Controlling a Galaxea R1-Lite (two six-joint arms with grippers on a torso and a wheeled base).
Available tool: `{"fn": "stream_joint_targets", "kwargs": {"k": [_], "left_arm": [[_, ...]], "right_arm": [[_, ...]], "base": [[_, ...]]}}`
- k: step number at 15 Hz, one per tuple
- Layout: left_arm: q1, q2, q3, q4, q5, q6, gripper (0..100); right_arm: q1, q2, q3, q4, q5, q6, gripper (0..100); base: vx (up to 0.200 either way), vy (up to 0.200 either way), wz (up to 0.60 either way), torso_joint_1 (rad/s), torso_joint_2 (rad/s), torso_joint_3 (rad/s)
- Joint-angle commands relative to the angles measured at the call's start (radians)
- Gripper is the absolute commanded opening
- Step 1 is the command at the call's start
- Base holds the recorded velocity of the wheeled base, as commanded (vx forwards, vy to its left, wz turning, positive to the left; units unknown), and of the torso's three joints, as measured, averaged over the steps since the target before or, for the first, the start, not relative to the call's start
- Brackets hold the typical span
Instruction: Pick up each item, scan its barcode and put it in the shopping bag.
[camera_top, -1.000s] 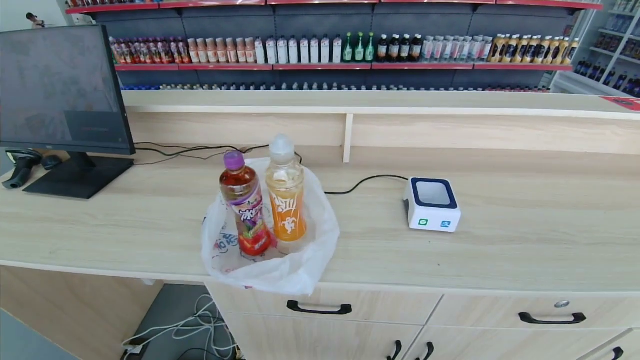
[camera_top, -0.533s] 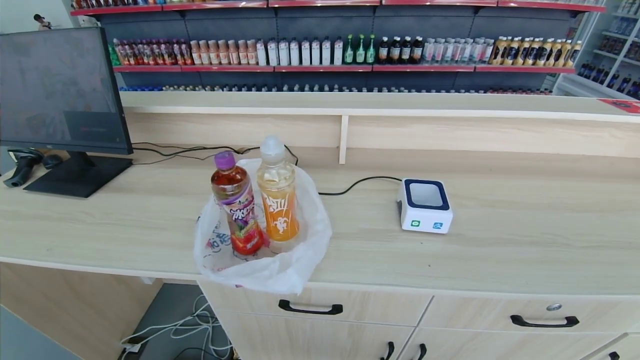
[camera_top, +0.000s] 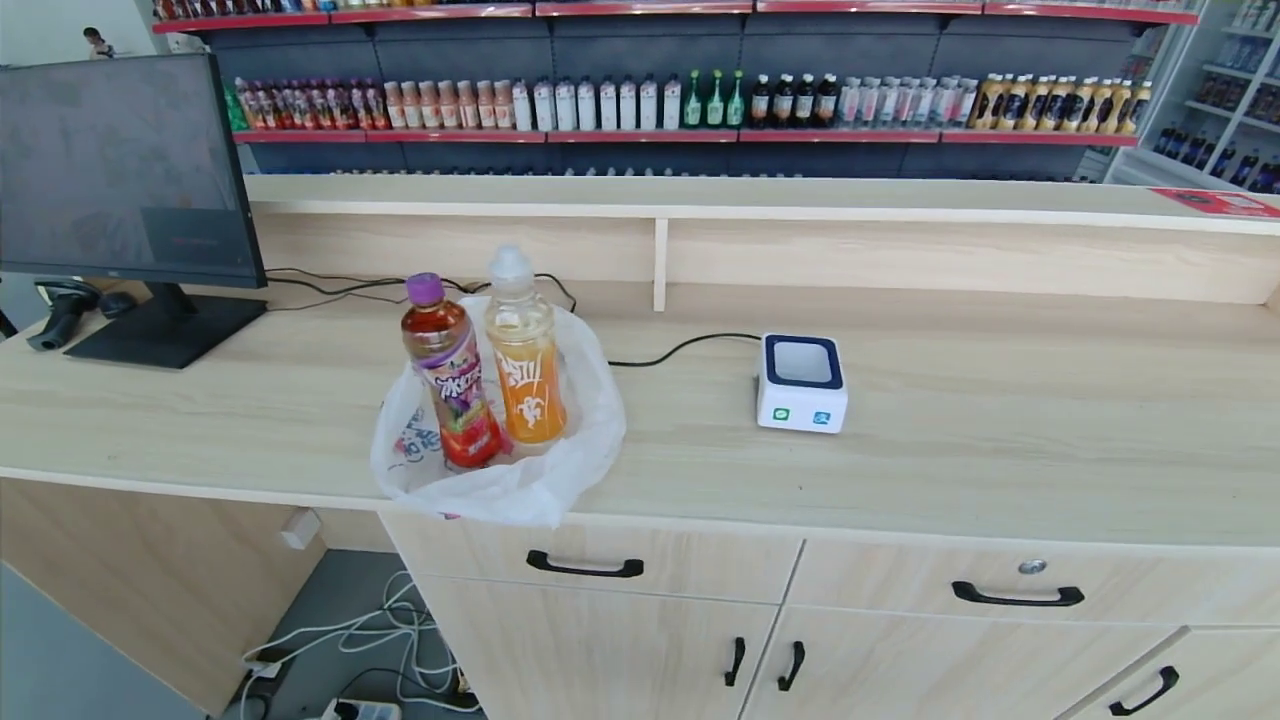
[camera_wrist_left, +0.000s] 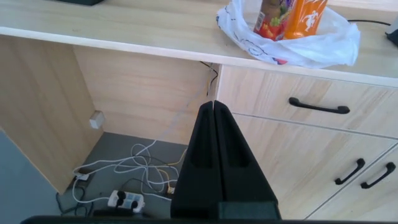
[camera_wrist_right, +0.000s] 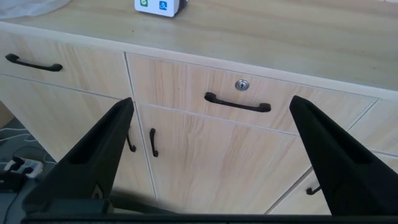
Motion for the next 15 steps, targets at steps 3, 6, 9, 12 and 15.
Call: {"fn": "stream_joint_targets", "kwargs": {"k": [3, 6, 9, 12, 15], "left_arm": [[0.0, 0.0, 0.0, -0.002, 0.001, -0.004, 0], [0.0, 0.0, 0.0, -0.003, 0.002, -0.006, 0], [0.0, 0.0, 0.0, -0.005, 0.002, -0.007, 0], [0.0, 0.0, 0.0, -0.005, 0.002, -0.007, 0], [0.0, 0.0, 0.0, -0.003, 0.002, -0.009, 0]], "right_arm": [[0.0, 0.001, 0.0, 0.0, 0.0, -0.001, 100], [0.0, 0.001, 0.0, 0.0, 0.0, -0.001, 100], [0.0, 0.001, 0.0, 0.0, 0.0, 0.013, 100], [0.0, 0.001, 0.0, 0.0, 0.0, 0.016, 100], [0.0, 0.001, 0.0, 0.0, 0.0, 0.016, 100]], "base": [[-0.067, -0.133, 0.0, -0.012, -0.01, 0.005], [-0.2, 0.0, 0.0, 0.01, 0.0, 0.001], [-0.2, 0.0, 0.0, 0.009, 0.01, -0.004], [-0.2, 0.0, 0.0, -0.004, 0.0, 0.002], [0.0, 0.0, -0.6, 0.001, 0.0, 0.004]]}}
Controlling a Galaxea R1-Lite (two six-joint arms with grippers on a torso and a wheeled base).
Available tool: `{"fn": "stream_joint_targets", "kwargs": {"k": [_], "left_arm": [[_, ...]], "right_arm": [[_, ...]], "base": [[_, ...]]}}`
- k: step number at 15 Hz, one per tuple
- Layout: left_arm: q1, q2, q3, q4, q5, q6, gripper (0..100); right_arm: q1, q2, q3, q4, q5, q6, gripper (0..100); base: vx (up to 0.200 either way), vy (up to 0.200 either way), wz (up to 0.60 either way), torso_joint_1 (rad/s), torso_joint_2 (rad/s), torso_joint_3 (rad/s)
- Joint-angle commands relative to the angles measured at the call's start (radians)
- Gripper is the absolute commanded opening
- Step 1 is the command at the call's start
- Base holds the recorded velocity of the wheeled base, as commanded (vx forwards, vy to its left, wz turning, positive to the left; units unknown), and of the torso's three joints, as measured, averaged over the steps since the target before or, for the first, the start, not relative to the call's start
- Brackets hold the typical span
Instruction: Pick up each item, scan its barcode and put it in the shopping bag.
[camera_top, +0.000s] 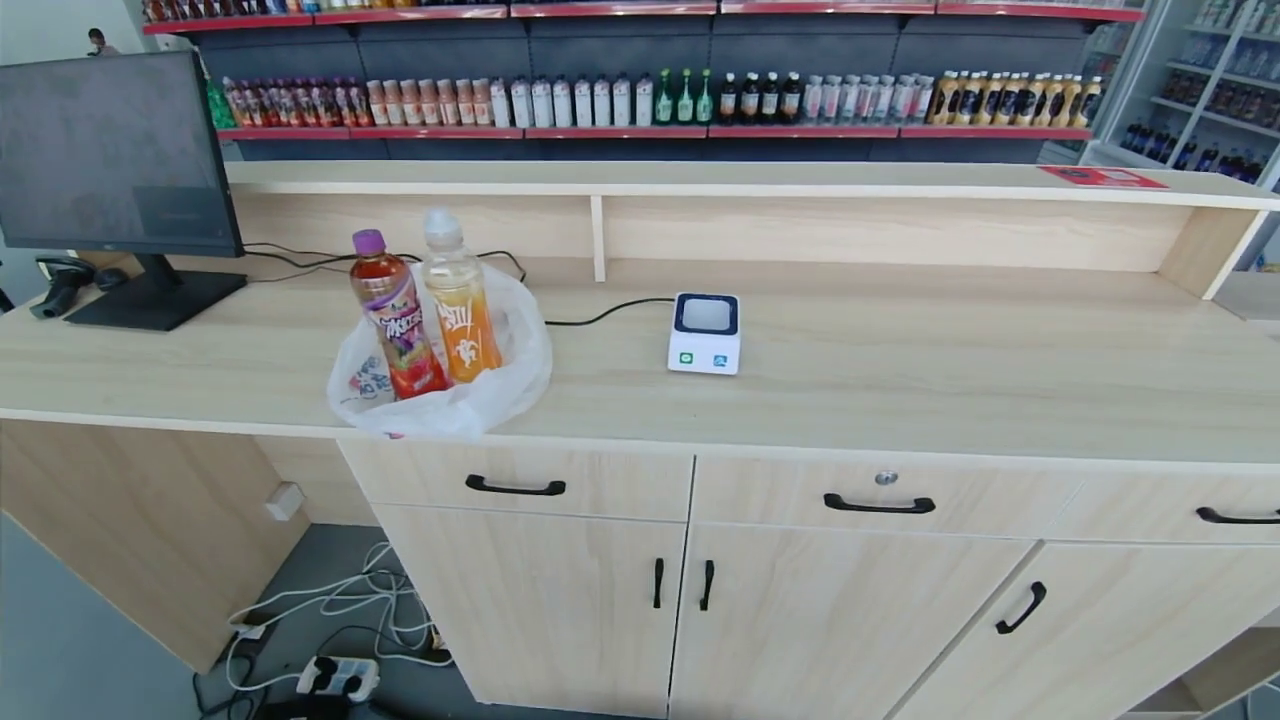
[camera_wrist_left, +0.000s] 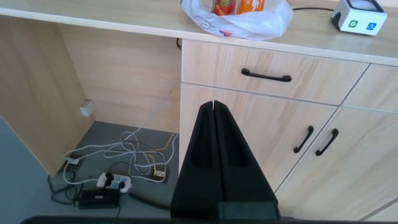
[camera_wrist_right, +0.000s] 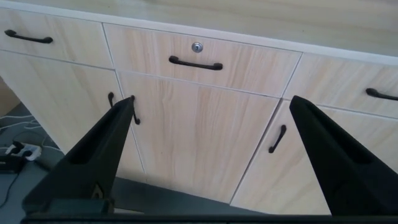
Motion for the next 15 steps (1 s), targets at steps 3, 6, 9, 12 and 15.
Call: {"fn": "stream_joint_targets", "kwargs": {"k": [3, 6, 9, 12, 15], "left_arm": [[0.0, 0.0, 0.0, 0.0, 0.001, 0.0, 0], [0.0, 0.0, 0.0, 0.002, 0.001, 0.0, 0], [0.0, 0.0, 0.0, 0.002, 0.001, -0.003, 0], [0.0, 0.002, 0.0, 0.002, 0.001, -0.003, 0], [0.0, 0.002, 0.0, 0.002, 0.001, -0.003, 0]], "right_arm": [[0.0, 0.001, 0.0, 0.0, -0.001, -0.002, 100], [0.0, 0.001, 0.0, 0.0, -0.001, 0.0, 100], [0.0, 0.001, 0.0, 0.0, -0.001, 0.0, 100], [0.0, 0.001, 0.0, 0.0, -0.001, -0.003, 100], [0.0, 0.001, 0.0, 0.0, -0.001, -0.005, 100]], "base": [[0.0, 0.0, -0.4, -0.003, 0.0, 0.005], [0.0, 0.0, 0.0, 0.0, 0.0, 0.0], [-0.2, 0.0, 0.0, 0.005, 0.0, 0.004], [-0.2, 0.0, 0.0, 0.01, 0.01, 0.001], [-0.2, 0.0, 0.0, 0.004, 0.0, 0.001]]}}
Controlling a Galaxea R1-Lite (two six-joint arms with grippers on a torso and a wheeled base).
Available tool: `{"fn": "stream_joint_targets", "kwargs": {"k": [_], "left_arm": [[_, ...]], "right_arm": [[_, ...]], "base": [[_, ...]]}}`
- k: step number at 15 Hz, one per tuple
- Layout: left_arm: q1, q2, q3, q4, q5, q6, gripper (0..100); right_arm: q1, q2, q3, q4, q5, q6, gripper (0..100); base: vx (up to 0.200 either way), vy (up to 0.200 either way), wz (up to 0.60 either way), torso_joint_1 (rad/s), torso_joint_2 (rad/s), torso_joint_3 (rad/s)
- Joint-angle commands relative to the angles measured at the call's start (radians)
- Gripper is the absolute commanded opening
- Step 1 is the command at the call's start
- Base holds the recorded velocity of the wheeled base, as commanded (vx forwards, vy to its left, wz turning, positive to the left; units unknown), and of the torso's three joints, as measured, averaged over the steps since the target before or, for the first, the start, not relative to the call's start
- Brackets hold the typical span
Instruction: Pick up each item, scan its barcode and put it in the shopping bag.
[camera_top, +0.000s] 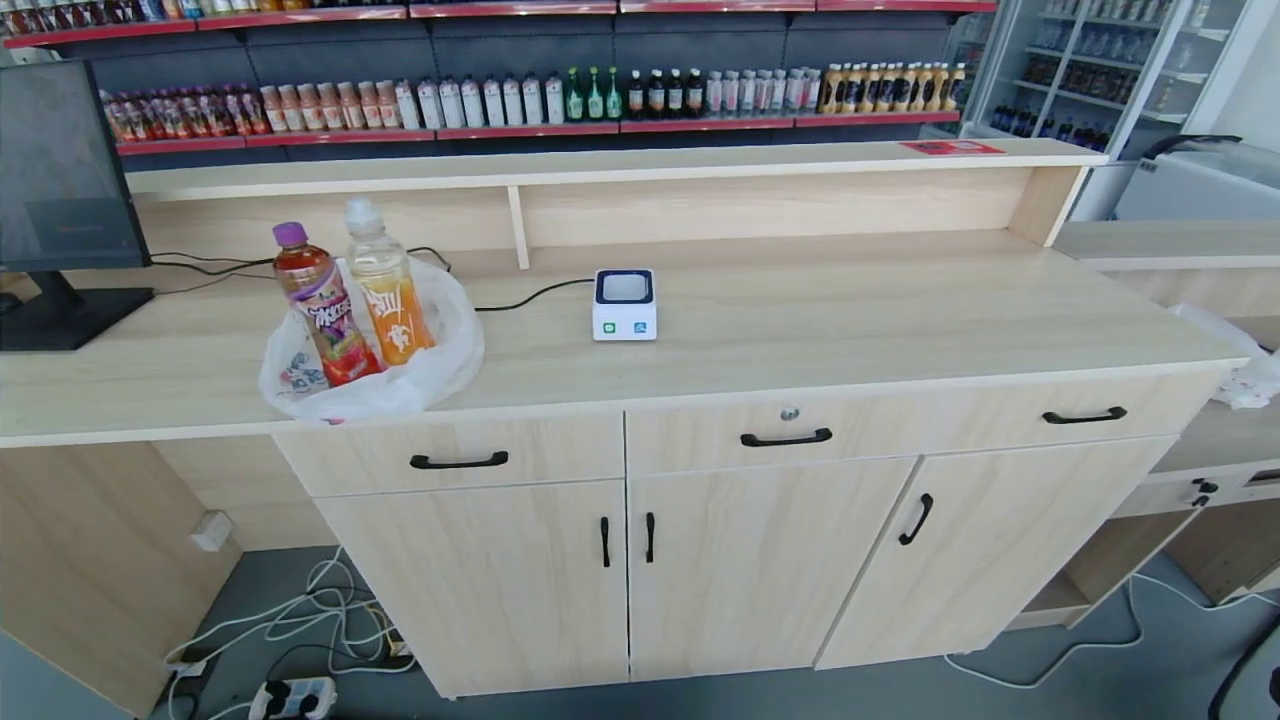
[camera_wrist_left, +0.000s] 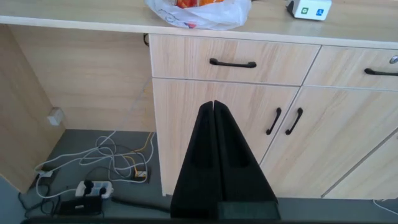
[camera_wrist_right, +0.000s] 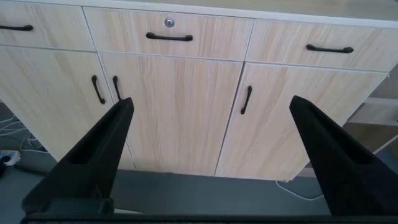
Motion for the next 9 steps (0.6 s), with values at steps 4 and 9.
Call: {"fn": "stream_joint_targets", "kwargs": {"k": [4, 9], "left_arm": [[0.0, 0.002, 0.0, 0.0, 0.0, 0.001, 0], [0.0, 0.002, 0.0, 0.001, 0.0, 0.001, 0]], "right_arm": [[0.001, 0.001, 0.0, 0.0, 0.0, 0.001, 100], [0.001, 0.001, 0.0, 0.0, 0.0, 0.001, 100]], "base": [[-0.1, 0.0, 0.0, 0.002, 0.0, 0.002], [0.0, 0.0, 0.0, 0.0, 0.0, 0.0]]}}
